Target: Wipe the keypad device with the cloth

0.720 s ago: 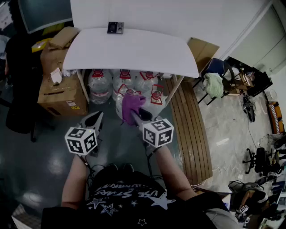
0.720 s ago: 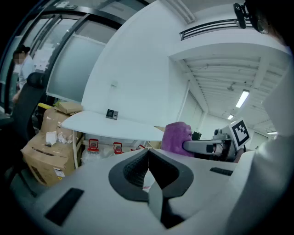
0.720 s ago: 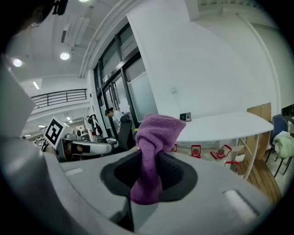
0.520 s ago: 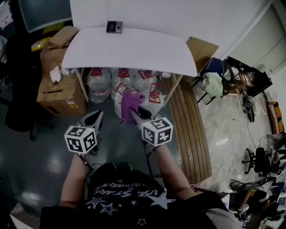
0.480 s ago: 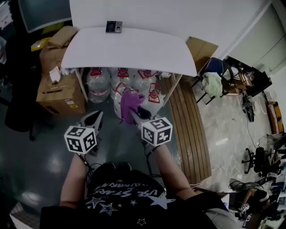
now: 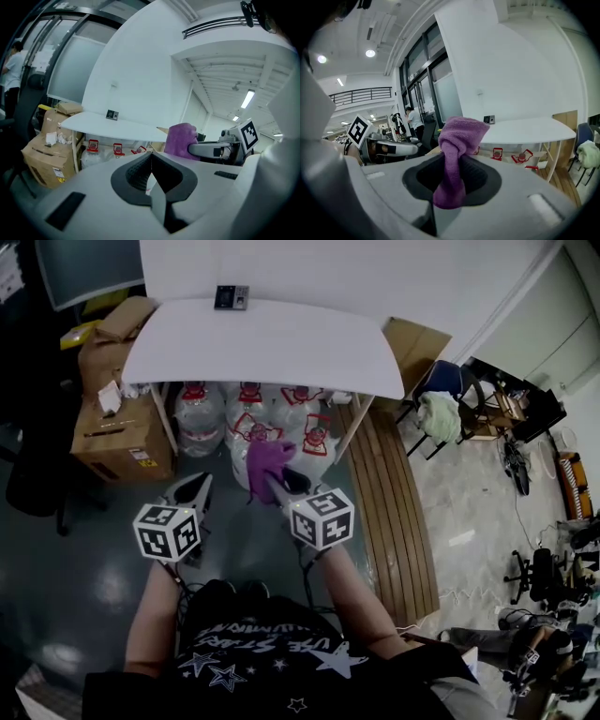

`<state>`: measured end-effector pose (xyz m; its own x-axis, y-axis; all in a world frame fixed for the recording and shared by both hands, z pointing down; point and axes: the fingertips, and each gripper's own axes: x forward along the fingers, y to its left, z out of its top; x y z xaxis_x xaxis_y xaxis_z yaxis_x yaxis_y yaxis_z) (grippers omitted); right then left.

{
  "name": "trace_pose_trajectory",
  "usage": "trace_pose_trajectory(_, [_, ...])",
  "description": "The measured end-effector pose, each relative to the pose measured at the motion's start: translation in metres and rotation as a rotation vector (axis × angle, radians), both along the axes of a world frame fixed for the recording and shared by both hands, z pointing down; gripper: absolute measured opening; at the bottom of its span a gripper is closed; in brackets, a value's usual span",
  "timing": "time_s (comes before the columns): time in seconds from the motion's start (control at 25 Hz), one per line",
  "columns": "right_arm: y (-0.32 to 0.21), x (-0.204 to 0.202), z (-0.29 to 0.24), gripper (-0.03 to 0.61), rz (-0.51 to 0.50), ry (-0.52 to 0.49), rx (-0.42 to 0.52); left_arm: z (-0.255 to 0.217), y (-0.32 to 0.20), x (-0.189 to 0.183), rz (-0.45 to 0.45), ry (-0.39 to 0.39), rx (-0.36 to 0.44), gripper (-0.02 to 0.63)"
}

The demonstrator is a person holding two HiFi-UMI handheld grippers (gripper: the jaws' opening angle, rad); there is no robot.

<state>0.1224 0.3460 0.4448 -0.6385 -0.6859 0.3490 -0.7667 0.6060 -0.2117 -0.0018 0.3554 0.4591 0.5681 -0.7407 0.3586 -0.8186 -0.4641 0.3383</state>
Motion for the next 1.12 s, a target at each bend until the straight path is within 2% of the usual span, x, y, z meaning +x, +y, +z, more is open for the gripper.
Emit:
trace_pose_trajectory(0.2, [0.004,0.006,-0.003,0.092,-0.014,-0.040,0.003,0.002,0.007,0.004,-0.013,-0.001,-0.004,0.009])
trace_pose_trajectory(0.64, [0.007,0.009,0.006,0.092,-0.031,-0.045,-0.011,0.009,0.015,-0.010,-0.059,0.011,-0.023,0.008])
trace_pose_trajectory(0.92, [-0.019,0.012,0.013,0.092,0.026,-0.041,-0.043,0.013,-0.019,-0.022,-0.049,0.034,-0.022,0.009])
trace_pose_trajectory(1.12, [-0.056,-0.003,0.016,0.092,0.053,-0.042,-0.054,0.021,-0.054,-0.045,-0.049,0.051,-0.041,0.009])
